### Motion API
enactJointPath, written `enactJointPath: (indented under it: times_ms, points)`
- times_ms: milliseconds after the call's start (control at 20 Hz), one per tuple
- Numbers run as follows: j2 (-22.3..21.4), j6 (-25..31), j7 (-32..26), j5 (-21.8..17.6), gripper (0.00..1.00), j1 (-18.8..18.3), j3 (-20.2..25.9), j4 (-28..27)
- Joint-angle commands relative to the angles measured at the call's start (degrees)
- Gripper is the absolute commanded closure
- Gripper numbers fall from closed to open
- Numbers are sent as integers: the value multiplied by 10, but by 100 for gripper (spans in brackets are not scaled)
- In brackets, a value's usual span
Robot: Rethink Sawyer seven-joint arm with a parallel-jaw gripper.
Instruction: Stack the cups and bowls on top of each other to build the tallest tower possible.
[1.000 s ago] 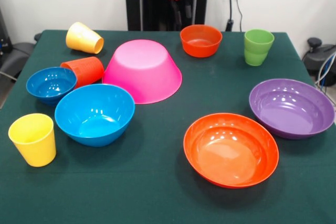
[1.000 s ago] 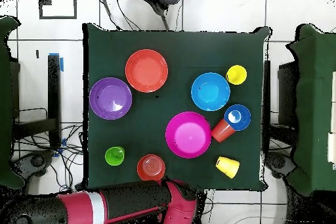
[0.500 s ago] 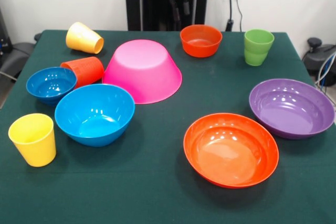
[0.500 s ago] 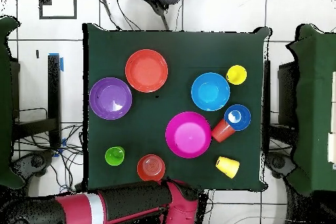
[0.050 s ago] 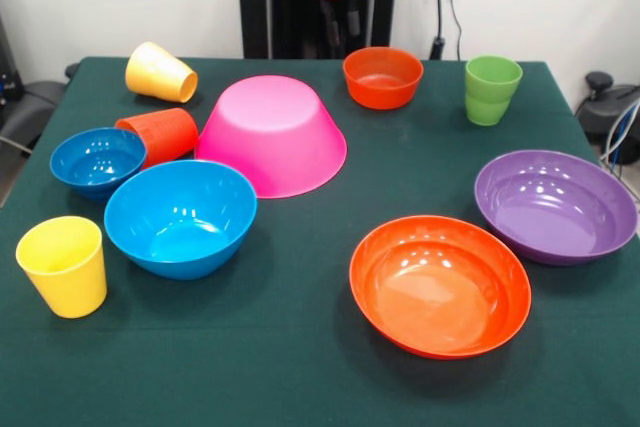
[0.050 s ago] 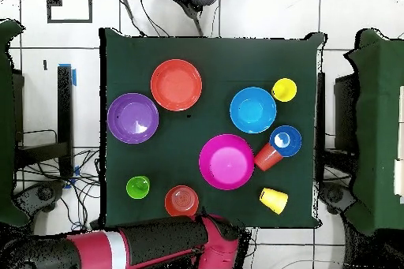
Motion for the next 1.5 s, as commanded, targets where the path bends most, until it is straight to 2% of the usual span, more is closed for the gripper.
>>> enactJointPath:
  times_ms: [50,350,550,850,1150,1500]
  points:
    - [31,78,-81,56,0,-7,53,-107]
    - [23,61,-98,54,0,-6,41,-105]
    - [27,33,-123,70,0,-12,41,-99]
    - [49,12,-136,83,0,-28,49,-101]
    - [92,-41,-197,131,0,-46,47,-100]
    - [119,-67,-189,125,0,-61,47,-111]
